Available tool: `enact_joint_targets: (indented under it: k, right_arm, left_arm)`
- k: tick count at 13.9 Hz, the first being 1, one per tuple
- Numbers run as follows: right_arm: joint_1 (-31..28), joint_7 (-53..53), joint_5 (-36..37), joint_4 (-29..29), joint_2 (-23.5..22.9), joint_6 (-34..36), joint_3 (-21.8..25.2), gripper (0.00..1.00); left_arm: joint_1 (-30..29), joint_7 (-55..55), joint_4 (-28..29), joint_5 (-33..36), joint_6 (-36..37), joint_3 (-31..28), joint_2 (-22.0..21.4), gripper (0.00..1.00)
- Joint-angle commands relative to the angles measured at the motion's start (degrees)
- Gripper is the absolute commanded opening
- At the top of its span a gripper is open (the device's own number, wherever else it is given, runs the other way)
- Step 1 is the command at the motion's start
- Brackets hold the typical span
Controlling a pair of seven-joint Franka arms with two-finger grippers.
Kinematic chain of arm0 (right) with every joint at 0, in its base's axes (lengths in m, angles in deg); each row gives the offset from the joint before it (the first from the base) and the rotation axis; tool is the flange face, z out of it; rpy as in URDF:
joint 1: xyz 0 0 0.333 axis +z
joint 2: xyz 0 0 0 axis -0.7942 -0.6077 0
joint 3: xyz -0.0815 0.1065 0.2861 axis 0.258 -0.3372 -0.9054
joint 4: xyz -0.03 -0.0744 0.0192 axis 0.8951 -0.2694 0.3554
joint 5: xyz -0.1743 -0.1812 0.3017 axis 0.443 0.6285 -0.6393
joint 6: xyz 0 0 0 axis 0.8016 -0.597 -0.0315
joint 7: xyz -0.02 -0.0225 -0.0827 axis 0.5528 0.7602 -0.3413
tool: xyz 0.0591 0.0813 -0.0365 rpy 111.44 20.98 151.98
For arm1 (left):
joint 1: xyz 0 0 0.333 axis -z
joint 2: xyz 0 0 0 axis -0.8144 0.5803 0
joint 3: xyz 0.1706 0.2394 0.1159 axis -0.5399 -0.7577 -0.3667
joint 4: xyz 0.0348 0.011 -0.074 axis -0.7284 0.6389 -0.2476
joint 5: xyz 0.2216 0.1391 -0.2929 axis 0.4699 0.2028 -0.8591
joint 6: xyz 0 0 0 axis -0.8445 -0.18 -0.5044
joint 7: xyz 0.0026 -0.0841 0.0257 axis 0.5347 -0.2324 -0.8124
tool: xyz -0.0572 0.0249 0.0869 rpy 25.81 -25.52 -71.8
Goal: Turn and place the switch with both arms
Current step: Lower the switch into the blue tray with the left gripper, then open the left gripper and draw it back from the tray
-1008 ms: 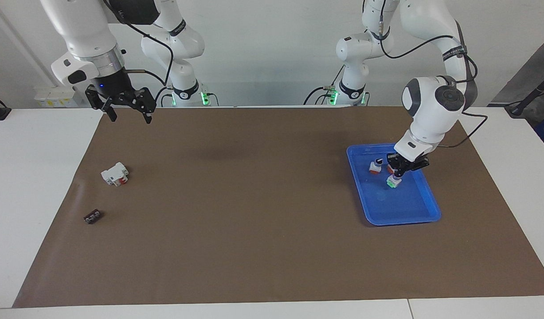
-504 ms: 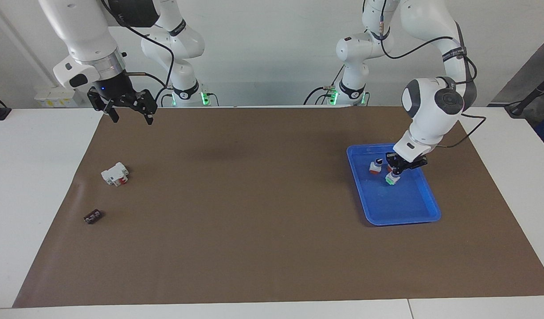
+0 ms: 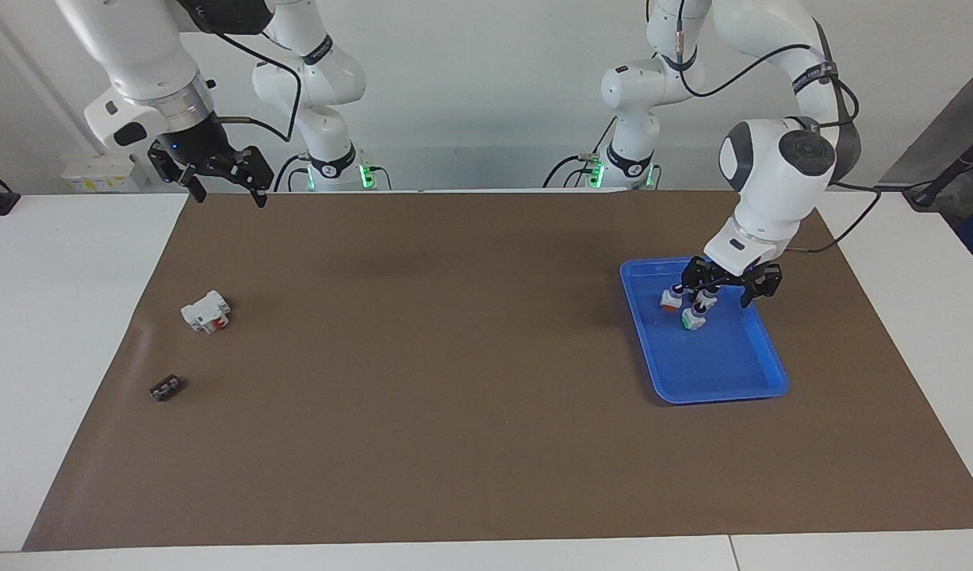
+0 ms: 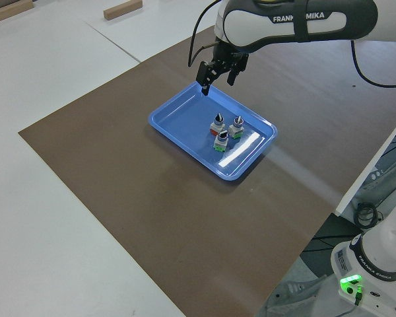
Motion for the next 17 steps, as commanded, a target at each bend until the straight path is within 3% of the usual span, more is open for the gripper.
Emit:
enact_joint_targets:
  k: [1, 5, 8, 12, 17]
  right_arm:
    - [0.0, -1.0, -0.6, 0.7, 0.4, 0.1, -0.2, 1.00]
    - [1.2, -1.1, -0.6, 2.4, 1.7, 0.4, 1.4, 1.00]
    - [1.4, -1.1, -1.3, 2.4, 1.7, 0.3, 1.3, 1.00]
    - [1.4, -1.1, -1.3, 2.1, 2.0, 0.3, 1.1, 1.00]
    - [1.5, -1.1, -1.3, 2.1, 2.0, 0.3, 1.1, 1.00]
  left_arm:
    - [0.8, -0.1, 0.2, -0.2, 5.0, -1.5, -6.2, 0.99]
    - [15.4, -0.2, -10.8, -0.8, 17.3, -16.0, -6.6, 0.99]
    - [15.5, -0.1, -17.9, -3.1, 23.9, -16.9, -5.9, 1.00]
    - [14.0, -0.1, -29.4, -6.2, 34.1, -17.0, -1.2, 1.00]
    - [13.4, -0.1, -31.7, -6.3, 37.1, -16.8, -1.4, 1.00]
